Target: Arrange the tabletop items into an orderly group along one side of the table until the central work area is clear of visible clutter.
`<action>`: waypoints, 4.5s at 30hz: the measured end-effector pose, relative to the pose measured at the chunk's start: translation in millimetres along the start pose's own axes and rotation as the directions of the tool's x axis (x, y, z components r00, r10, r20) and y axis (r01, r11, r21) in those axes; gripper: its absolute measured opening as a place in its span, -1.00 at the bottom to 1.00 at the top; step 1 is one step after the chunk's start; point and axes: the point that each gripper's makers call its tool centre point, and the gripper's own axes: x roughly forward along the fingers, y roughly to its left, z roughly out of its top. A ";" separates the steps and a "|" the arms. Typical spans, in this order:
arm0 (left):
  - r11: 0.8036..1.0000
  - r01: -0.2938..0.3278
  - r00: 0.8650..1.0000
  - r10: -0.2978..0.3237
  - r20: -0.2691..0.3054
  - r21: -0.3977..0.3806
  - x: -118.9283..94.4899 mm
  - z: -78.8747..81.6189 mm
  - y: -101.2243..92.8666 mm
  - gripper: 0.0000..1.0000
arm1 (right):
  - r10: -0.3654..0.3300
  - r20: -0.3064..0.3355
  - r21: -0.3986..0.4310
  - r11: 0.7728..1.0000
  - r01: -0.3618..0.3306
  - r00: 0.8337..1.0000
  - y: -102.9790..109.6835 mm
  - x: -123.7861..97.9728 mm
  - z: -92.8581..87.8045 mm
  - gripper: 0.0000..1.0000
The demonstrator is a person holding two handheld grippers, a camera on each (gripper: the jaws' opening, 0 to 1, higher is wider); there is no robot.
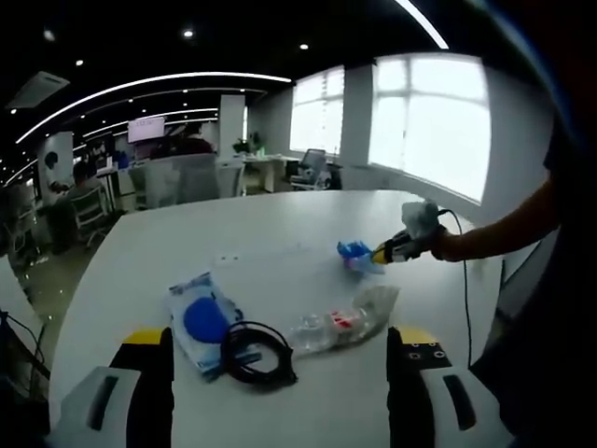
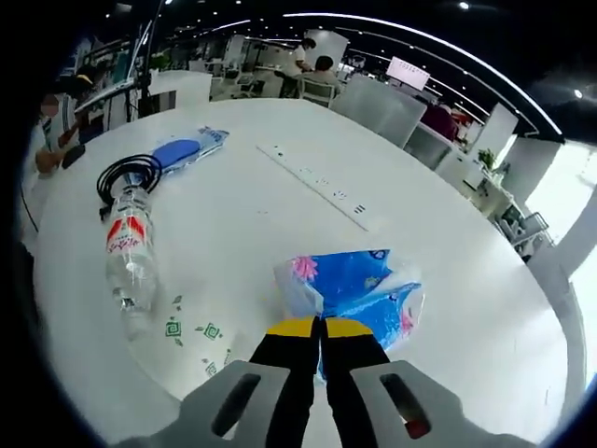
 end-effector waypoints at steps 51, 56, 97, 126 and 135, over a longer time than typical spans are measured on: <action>0.998 0.048 0.998 -0.050 0.041 0.039 -0.6 11.5 -9.7 0.92 | 0.057 0.213 0.189 0.977 -0.098 0.975 -23.4 -59.9 1.3 0.06; 0.998 0.048 0.998 -0.050 0.033 0.045 -0.7 11.4 -10.2 0.91 | 0.073 0.222 0.179 0.977 -0.114 0.972 -33.9 -62.4 0.2 0.09; 0.999 0.024 0.998 -0.025 0.056 0.028 3.3 17.3 -31.6 0.86 | 0.090 0.146 0.058 0.993 -0.100 0.985 -64.7 -21.4 2.5 -0.22; 1.000 -0.017 0.999 0.016 0.034 0.022 -20.6 2.5 -15.2 0.84 | 0.347 0.020 -0.340 0.884 -0.320 0.938 -26.9 3.6 13.5 -0.25; 0.999 -0.035 0.998 0.034 0.047 0.017 -21.7 6.5 -13.0 0.83 | 0.391 -0.030 -0.422 0.829 -0.366 0.920 -22.8 5.8 7.4 -0.28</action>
